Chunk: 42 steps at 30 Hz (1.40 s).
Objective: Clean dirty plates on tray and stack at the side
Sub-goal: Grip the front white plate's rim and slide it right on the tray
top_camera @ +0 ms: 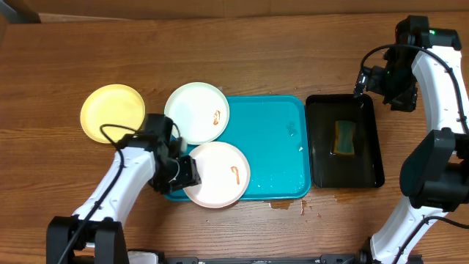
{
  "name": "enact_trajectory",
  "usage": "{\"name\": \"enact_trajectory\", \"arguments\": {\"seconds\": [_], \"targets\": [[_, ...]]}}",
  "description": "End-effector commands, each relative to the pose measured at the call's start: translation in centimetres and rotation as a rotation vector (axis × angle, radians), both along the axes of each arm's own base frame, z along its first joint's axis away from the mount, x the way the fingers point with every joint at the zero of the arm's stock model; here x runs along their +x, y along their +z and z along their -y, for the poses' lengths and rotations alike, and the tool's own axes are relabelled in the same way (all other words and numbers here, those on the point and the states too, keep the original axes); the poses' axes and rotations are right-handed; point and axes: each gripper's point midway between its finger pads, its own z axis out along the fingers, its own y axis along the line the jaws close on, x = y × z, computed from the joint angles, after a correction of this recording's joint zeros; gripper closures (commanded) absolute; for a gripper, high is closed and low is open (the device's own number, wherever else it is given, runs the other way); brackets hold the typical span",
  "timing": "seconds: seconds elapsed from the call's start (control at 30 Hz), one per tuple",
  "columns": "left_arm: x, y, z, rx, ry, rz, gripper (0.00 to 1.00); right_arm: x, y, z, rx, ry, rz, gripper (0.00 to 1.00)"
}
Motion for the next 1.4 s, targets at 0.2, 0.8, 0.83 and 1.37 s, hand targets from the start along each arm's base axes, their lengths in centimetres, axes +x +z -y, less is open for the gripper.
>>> {"name": "enact_trajectory", "arguments": {"seconds": [0.2, 0.8, 0.83, 1.37], "targets": [[1.4, 0.3, 4.9, -0.04, -0.081, 0.111, 0.39, 0.5, 1.1, 0.1, -0.008, -0.003, 0.039, 0.0], [3.2, 2.6, 4.8, 0.085, -0.056, 0.164, 0.38, 0.5, 1.1, 0.1, -0.008, -0.003, 0.039, 0.0], [3.5, 3.0, 4.6, 0.098, -0.057, 0.175, 0.39, 0.5, 1.1, 0.1, -0.008, -0.003, 0.039, 0.0], [3.7, 1.8, 4.4, 0.127, -0.063, 0.159, 0.78, 0.5, 1.1, 0.1, -0.008, -0.003, 0.039, 0.0]]}}
